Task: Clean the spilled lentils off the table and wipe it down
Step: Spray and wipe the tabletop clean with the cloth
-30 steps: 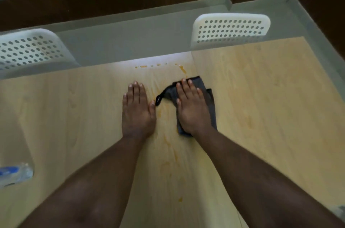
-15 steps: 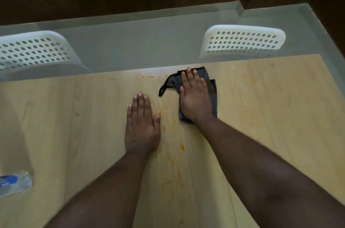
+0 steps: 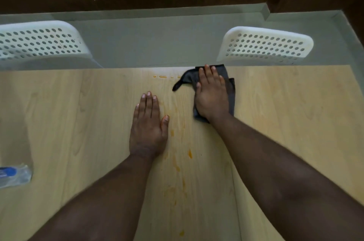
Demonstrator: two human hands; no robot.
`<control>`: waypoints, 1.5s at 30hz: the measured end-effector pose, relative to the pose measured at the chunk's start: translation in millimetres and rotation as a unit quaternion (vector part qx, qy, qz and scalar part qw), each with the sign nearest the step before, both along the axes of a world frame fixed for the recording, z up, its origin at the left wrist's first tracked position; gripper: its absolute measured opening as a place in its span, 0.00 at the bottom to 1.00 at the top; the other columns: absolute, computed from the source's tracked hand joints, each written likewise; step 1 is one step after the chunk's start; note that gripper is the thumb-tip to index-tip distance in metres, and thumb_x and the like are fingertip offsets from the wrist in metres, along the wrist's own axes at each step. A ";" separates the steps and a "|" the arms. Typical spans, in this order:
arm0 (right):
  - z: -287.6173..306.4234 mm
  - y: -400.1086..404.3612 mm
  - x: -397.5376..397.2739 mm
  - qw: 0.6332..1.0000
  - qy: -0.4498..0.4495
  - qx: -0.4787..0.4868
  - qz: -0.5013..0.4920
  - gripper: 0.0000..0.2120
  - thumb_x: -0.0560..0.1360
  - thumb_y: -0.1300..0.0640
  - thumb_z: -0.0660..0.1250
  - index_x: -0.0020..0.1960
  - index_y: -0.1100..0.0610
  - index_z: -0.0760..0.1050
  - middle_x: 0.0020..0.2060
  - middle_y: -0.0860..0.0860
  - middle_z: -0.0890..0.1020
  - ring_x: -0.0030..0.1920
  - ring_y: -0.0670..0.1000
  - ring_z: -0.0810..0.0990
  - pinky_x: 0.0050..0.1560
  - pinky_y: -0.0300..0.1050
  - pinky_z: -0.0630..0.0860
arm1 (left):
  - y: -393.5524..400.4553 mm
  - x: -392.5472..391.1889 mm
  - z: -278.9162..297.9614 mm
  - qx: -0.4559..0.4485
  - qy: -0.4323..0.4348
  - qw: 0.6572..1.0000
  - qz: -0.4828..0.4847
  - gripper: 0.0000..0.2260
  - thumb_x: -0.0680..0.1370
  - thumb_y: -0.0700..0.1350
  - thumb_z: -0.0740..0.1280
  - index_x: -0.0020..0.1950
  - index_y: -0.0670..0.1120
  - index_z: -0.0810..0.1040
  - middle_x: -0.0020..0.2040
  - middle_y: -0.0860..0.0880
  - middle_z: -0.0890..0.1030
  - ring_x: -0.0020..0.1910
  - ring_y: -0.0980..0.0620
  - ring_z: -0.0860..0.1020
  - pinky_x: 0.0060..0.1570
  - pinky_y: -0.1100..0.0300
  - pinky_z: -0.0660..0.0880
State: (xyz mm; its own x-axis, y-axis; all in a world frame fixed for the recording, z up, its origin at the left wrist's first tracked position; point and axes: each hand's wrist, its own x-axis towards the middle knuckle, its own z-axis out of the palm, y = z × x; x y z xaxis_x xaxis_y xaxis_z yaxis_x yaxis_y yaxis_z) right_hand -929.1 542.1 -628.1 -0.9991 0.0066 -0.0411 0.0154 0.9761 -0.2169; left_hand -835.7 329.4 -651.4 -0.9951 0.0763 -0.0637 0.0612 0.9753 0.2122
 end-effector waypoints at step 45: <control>1.6 26.1 99.1 0.992 -0.007 -0.018 0.128 0.27 0.88 0.49 0.46 0.85 0.53 0.55 0.85 0.49 0.55 0.85 0.47 0.47 0.84 0.53 0.49 | 1.3 0.2 1.2 0.001 0.010 1.000 0.003 0.32 0.86 0.57 0.43 0.86 0.40 0.49 0.87 0.42 0.48 0.86 0.47 0.44 0.84 0.47 0.47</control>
State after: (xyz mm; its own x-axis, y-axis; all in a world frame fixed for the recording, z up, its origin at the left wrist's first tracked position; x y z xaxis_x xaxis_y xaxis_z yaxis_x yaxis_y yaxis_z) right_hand -830.0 568.2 -626.6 -0.9670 -0.2495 -0.0511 -0.2292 0.9400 -0.2528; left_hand -835.5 330.7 -650.2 -0.9966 0.0702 -0.0443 0.0592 0.9752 0.2135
